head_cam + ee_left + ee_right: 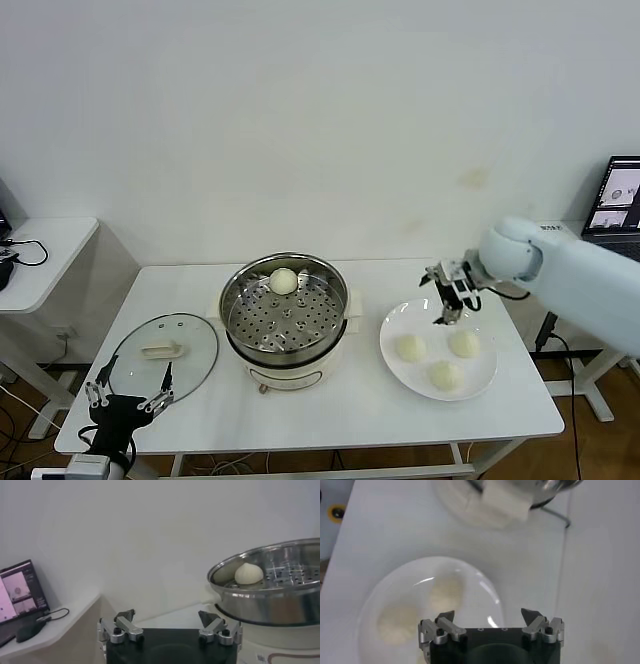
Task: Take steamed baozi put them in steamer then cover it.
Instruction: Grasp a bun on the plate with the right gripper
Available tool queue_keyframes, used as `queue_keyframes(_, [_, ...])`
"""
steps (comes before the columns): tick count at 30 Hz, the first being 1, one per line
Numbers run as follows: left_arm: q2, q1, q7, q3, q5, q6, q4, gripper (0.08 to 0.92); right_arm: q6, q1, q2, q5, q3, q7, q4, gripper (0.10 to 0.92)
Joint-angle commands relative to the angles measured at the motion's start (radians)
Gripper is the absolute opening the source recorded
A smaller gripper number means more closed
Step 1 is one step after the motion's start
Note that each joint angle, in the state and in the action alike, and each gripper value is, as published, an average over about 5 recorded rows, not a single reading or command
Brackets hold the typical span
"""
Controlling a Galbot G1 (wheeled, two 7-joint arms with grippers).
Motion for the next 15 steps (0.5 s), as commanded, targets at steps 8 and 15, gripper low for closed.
queue_keyframes(8, [0.002,0.000,0.001,-0.007,0.000,0.000,0.010,0.823,-0.020,-0.196,0.133,-0.066,0.094,-0.003,-0.133,0.823])
queue_keyframes(15, [0.001,-0.004,0.001,-0.006,0.000,0.000,0.021,0.823,-0.016,-0.225,0.174,-0.099,0.103,0.002,-0.182,0.823])
